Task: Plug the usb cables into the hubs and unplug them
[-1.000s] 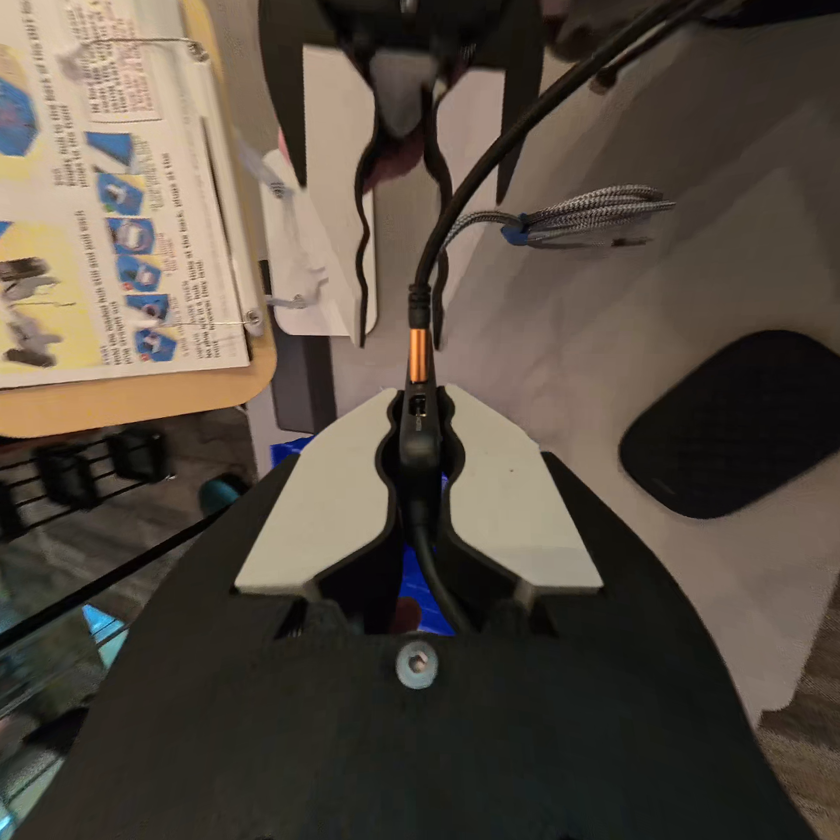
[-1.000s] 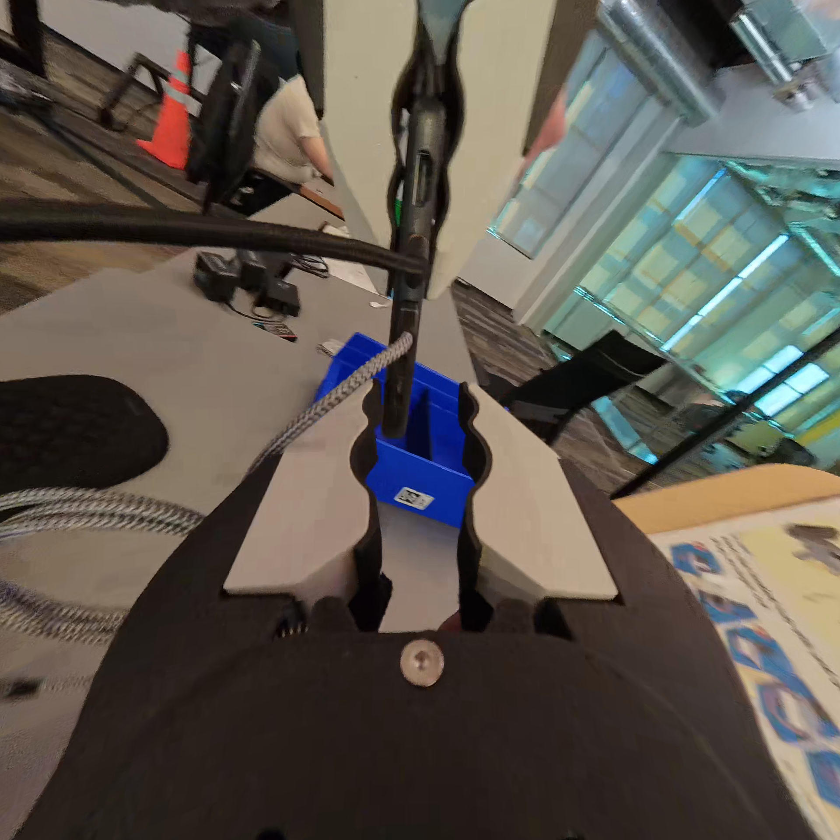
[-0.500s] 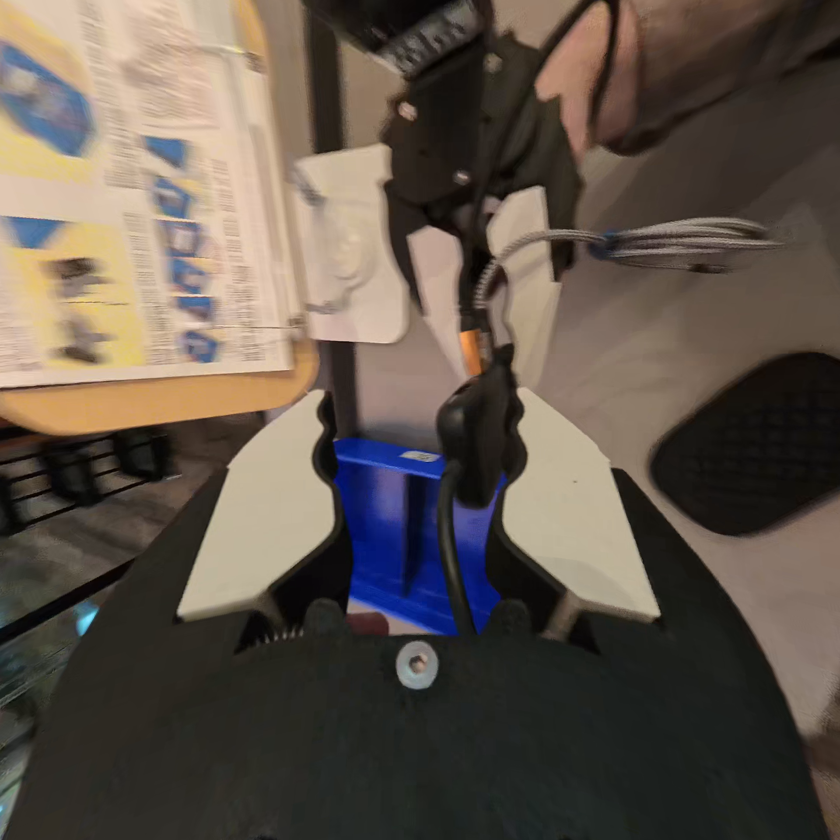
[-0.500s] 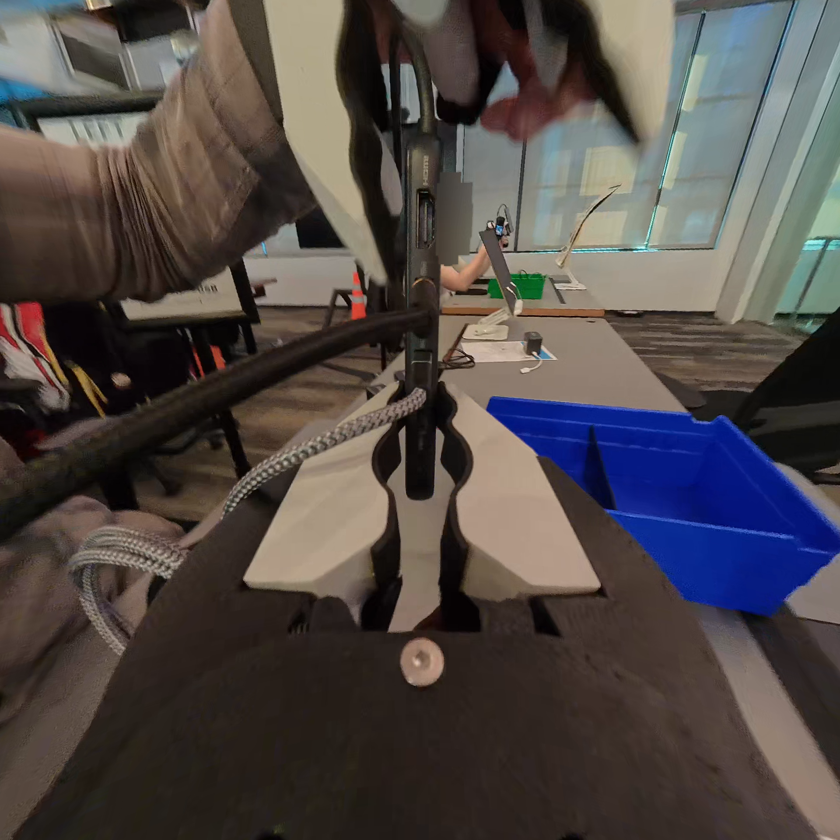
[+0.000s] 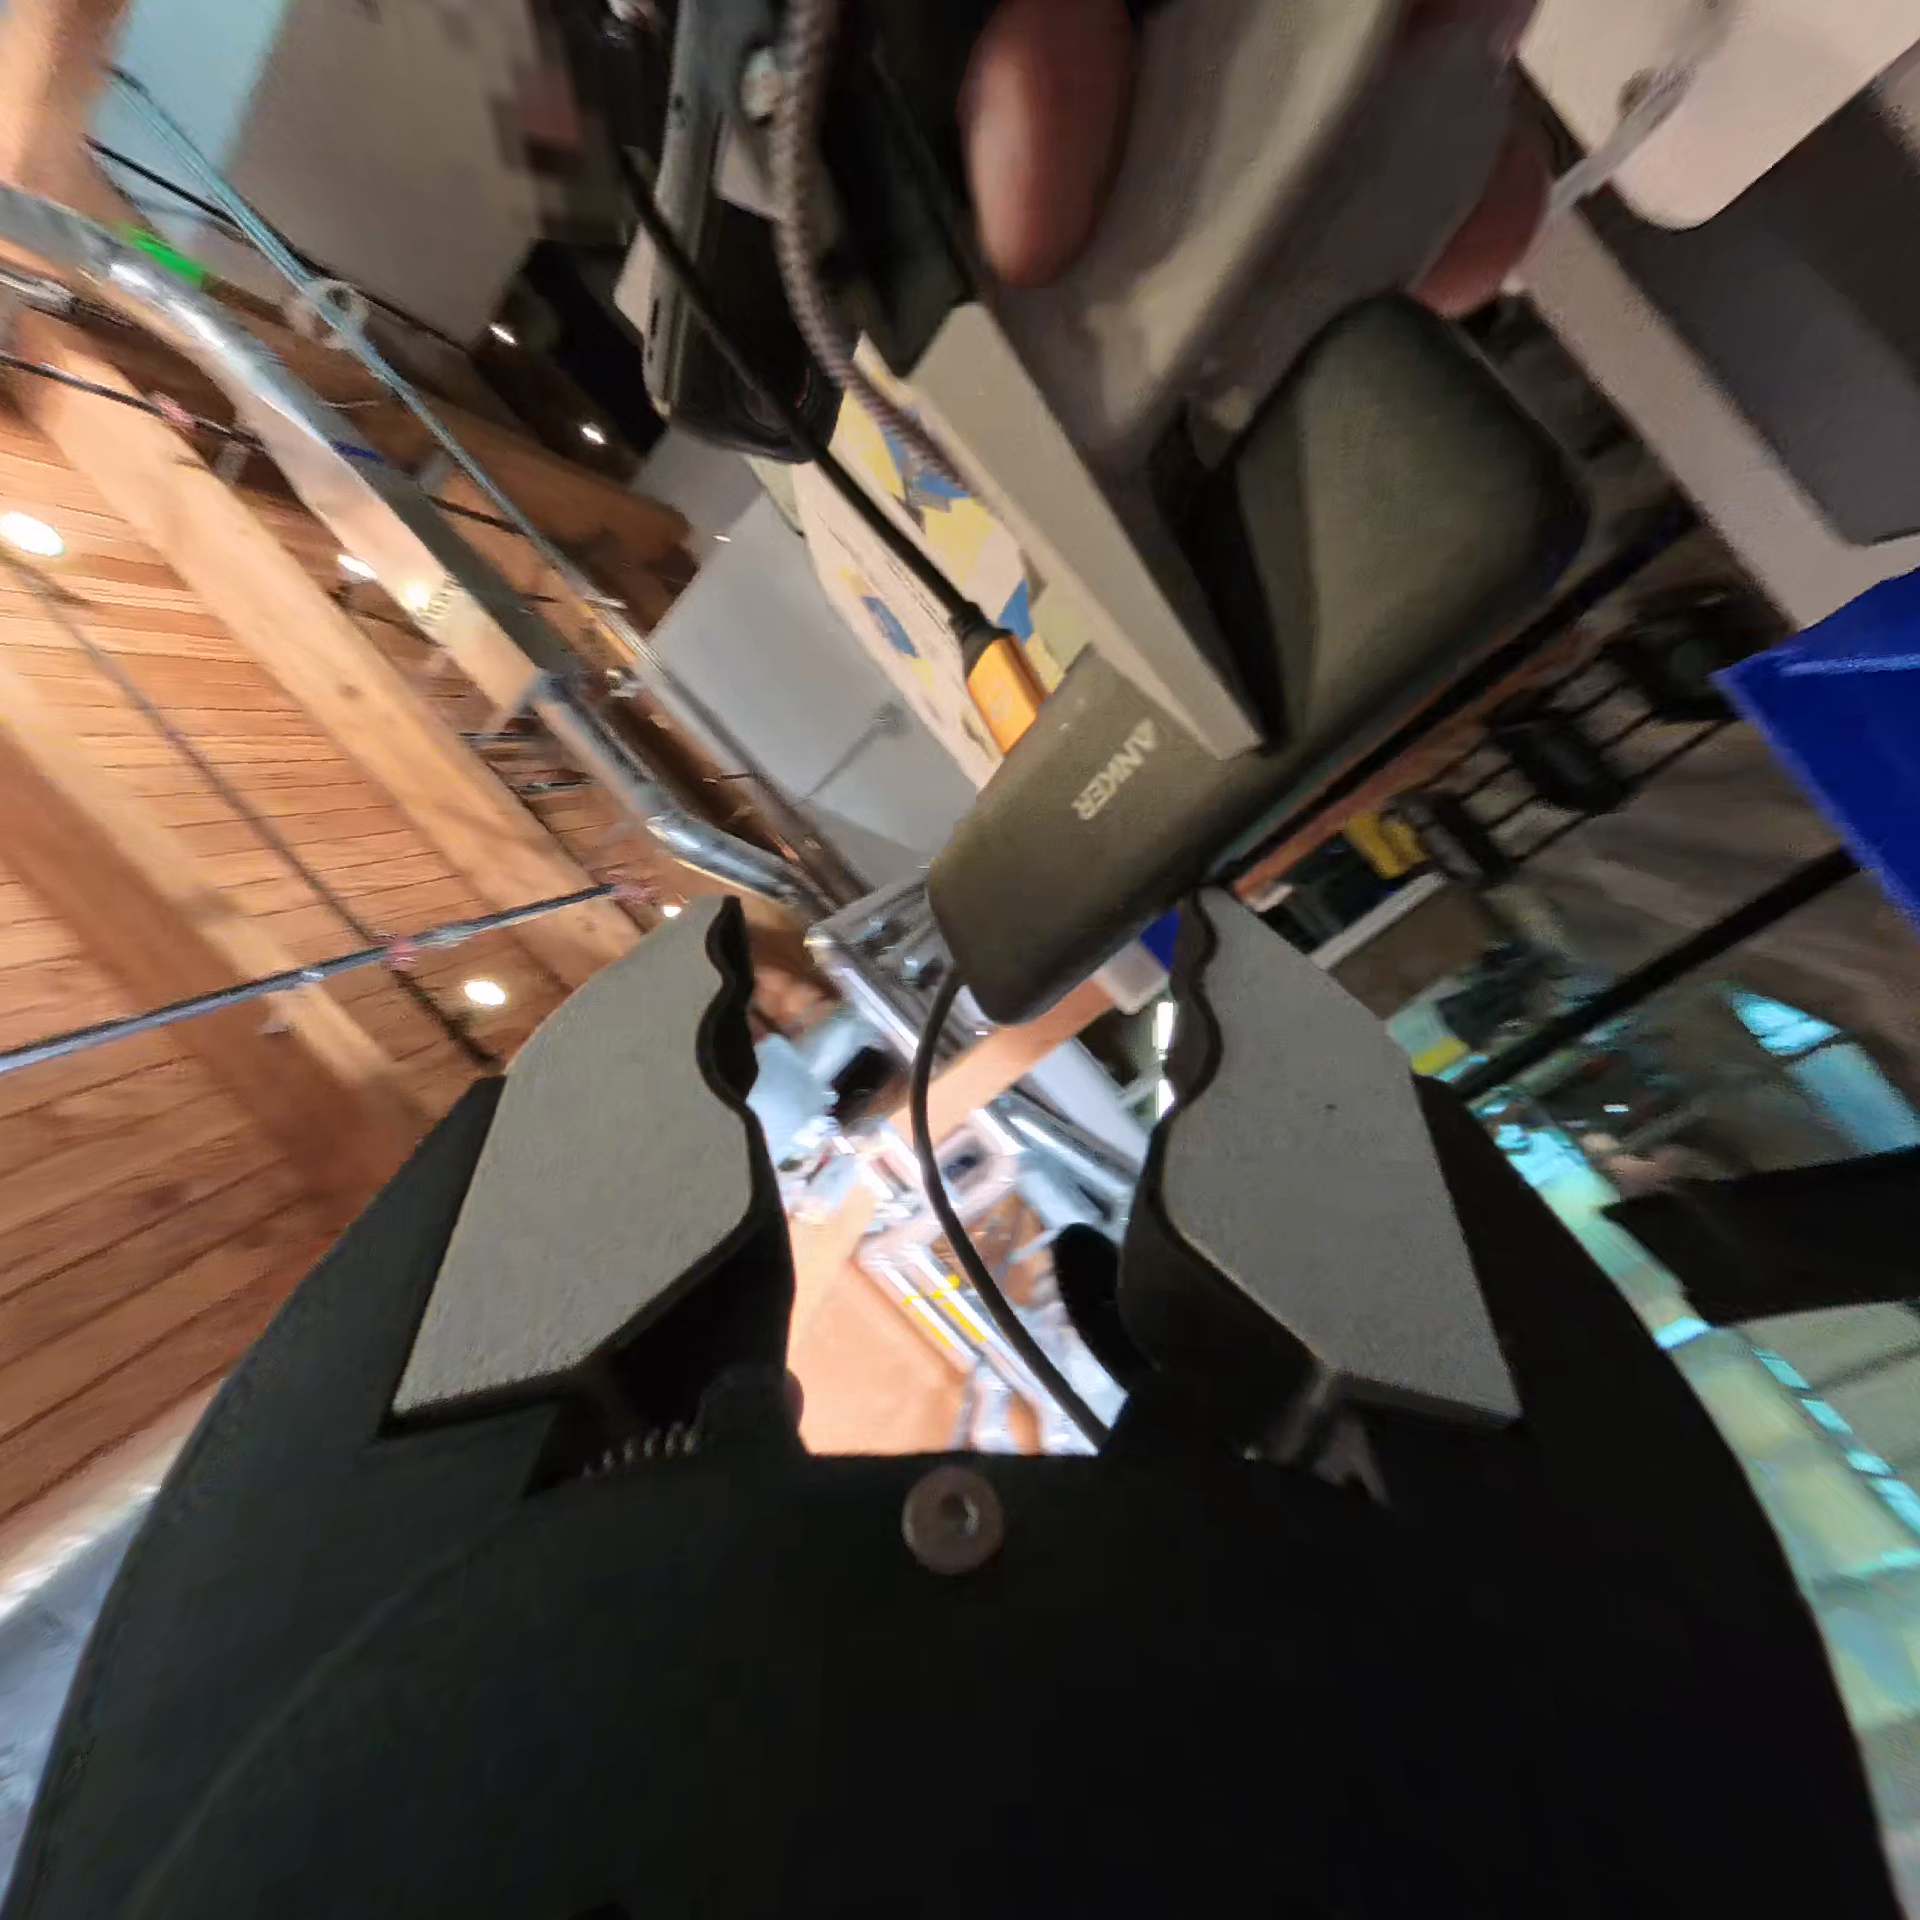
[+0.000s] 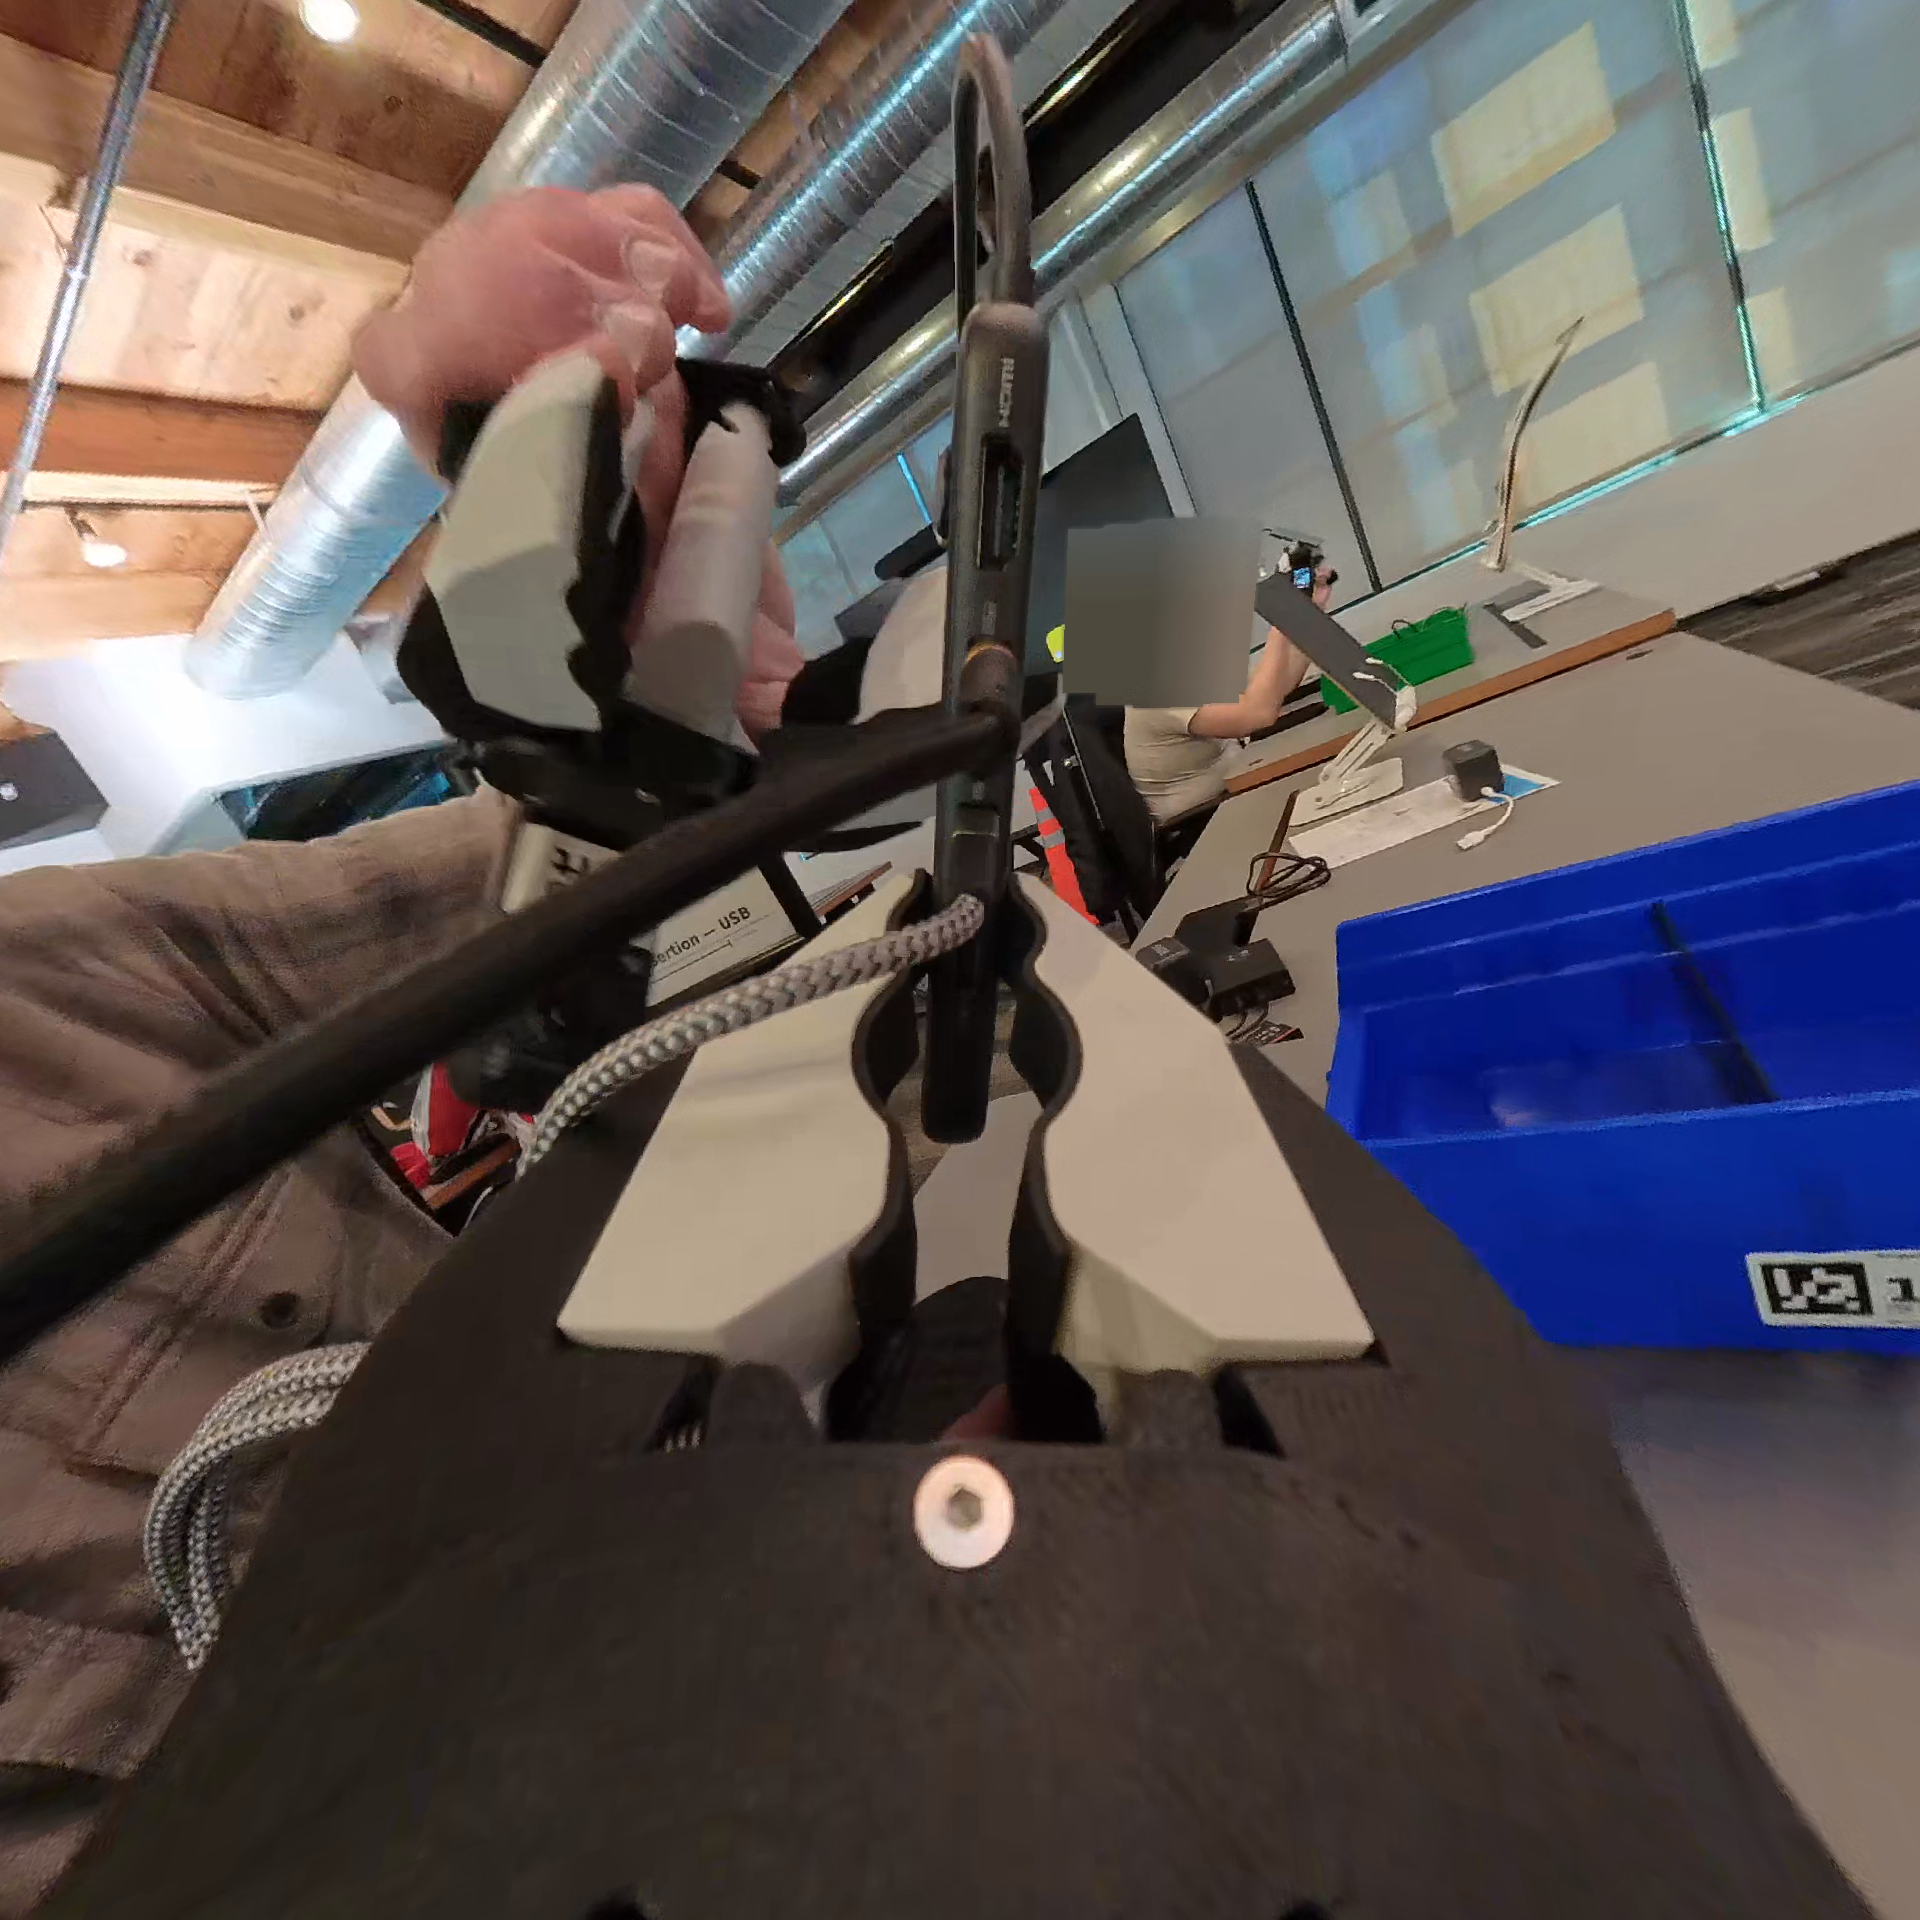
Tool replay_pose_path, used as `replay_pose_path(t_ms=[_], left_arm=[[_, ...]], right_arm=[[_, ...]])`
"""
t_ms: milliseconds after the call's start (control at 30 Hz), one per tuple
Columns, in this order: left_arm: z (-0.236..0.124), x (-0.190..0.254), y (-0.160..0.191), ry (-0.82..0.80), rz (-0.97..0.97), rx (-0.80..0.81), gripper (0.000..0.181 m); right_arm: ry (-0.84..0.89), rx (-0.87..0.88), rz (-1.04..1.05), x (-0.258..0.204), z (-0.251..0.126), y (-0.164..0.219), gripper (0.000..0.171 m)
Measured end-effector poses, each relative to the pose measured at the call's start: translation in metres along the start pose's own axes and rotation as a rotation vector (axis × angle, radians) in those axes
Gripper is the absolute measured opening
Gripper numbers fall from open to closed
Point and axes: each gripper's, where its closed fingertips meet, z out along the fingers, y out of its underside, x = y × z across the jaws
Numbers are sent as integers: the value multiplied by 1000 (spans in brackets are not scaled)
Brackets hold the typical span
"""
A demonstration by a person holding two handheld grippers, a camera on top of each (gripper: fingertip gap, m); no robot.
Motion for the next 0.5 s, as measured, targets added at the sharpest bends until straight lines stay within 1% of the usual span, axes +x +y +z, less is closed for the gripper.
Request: replay_pose_path(t_ms=[133,200,267,400,500], left_arm=[[12,9,0,-103,22,-37,71],[17,12,0,-123,8,-69,73],[21,24,-1,-82,-59,-78,77],[24,43,-7,14,-225,-141,93],[28,45,-11,17,-298,-216,94]], right_arm=[[4,-3,41,0,4,1,10],[25,39,57,2,5,-5,10],[72,103,77,8,4,-15,9],[177,236,112,19,3,-32,10],[213,292,127,22,7,-34,10]])
